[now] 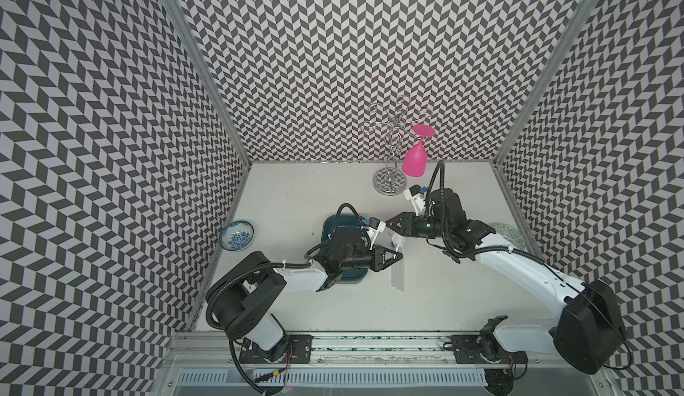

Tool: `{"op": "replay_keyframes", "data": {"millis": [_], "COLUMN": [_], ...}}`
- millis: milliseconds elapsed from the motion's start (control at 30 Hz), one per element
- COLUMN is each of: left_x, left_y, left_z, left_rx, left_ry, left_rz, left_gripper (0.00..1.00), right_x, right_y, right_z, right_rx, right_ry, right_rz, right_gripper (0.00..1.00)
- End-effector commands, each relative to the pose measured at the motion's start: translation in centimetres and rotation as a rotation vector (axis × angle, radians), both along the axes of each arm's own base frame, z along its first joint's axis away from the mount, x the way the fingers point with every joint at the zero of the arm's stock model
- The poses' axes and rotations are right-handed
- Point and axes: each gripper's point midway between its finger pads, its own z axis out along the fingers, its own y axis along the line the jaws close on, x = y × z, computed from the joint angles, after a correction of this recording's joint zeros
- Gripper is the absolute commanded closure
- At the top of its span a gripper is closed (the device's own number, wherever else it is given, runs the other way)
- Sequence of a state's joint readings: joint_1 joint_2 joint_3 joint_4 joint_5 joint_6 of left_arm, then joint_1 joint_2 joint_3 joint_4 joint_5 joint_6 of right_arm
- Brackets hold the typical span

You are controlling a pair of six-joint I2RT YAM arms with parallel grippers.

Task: Wipe the exteriors of test tubes
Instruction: Place the cleaning item in the test tube, then wipe the dirt from the test tube.

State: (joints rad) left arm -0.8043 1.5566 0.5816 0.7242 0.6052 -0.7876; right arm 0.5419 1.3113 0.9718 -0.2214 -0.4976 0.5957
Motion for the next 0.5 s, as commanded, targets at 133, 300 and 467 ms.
{"op": "replay_keyframes", "data": {"millis": [133, 300, 467], "left_x": [-1.4, -1.4, -1.4], "left_y": [-0.4, -0.4, -0.2], "left_z": [-0.8, -1.0, -1.0], "left_rx": [0.001, 0.000, -0.005], "left_ry": [0.035, 0.044, 0.047], "left_rz": [-0.054, -0.055, -0.050], "left_gripper": [0.92, 0.92, 0.92], "right_x": [-0.2, -0.5, -1.1], "right_y": [-0.5, -2.3, -4.1], "right_z": [7.8, 7.9, 4.0], "right_rx": [0.094, 0.085, 0.024], "right_ry": [-0.213, -0.225, -0.150], "right_rz": [-0.019, -0.083, -0.130], "right_gripper": [0.63, 0.62, 0.62]}}
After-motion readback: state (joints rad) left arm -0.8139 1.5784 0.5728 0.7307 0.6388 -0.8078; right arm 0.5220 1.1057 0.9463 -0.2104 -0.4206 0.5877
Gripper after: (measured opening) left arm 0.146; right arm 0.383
